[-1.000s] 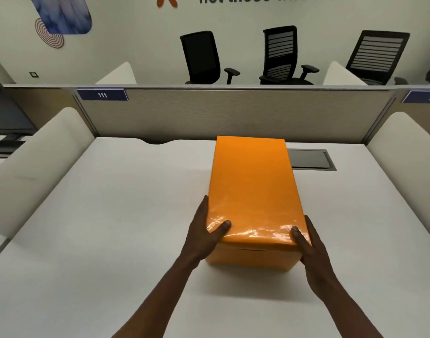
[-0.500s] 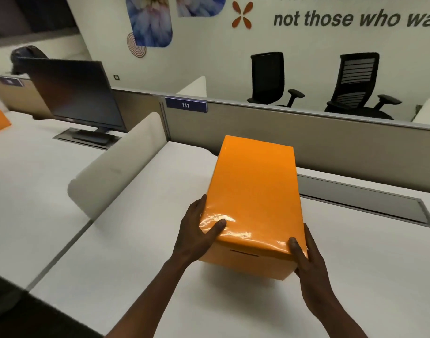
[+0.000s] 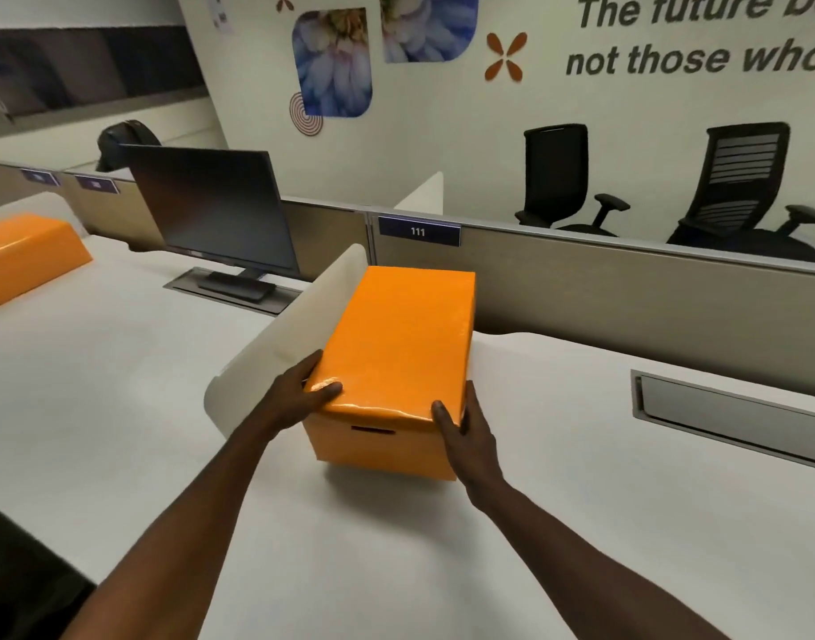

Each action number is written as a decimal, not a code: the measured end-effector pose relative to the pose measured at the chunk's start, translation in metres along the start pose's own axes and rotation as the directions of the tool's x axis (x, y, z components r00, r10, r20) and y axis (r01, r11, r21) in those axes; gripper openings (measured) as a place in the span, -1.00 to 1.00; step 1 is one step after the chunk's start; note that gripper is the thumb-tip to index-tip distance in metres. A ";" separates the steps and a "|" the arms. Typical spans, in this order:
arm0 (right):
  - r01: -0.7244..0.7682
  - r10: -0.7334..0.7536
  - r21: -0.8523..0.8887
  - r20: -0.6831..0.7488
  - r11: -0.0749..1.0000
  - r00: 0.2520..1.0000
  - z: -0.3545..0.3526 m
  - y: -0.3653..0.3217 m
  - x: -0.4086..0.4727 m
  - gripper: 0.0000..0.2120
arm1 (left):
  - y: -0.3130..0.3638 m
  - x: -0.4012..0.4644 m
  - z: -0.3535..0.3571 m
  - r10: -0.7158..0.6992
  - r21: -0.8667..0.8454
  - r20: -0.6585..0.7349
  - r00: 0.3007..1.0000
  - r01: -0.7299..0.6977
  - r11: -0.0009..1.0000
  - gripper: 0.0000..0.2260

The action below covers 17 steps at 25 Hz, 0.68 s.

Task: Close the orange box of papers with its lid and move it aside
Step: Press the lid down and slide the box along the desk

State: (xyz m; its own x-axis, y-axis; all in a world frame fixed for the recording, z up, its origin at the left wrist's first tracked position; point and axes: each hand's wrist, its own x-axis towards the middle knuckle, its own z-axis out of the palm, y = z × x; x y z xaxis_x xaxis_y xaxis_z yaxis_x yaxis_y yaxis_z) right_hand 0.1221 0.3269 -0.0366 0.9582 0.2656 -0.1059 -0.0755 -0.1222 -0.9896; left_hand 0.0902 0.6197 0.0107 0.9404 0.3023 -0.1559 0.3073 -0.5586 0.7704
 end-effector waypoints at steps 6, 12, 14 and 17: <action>-0.027 0.027 -0.120 0.002 0.992 1.000 0.042 0.009 0.028 -0.23 | -0.037 0.050 -0.021 -0.090 0.102 0.059 0.994 0.083 0.991 0.10; 0.295 -0.310 -0.639 0.093 0.710 0.946 0.058 0.009 0.036 0.04 | -0.013 0.052 -0.004 0.416 0.470 0.217 0.883 -0.468 0.748 -0.16; 0.283 -0.267 -0.791 0.157 0.542 0.951 0.066 0.010 0.043 0.00 | -0.010 0.045 0.018 0.411 0.615 0.383 0.827 -0.560 0.555 -0.06; 0.201 -0.176 -0.838 0.128 0.507 0.976 0.071 0.015 0.050 -0.05 | -0.025 0.045 0.042 0.373 0.725 0.375 0.848 -0.519 0.452 0.09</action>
State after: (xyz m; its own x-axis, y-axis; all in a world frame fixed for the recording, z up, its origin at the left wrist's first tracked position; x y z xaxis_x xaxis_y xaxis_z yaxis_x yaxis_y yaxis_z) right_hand 0.1491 0.4062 -0.0633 0.9134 0.4028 0.0583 0.3854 -0.8102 -0.4417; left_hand 0.1310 0.6144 -0.0415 0.9673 -0.2418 -0.0766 -0.2439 -0.9696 -0.0195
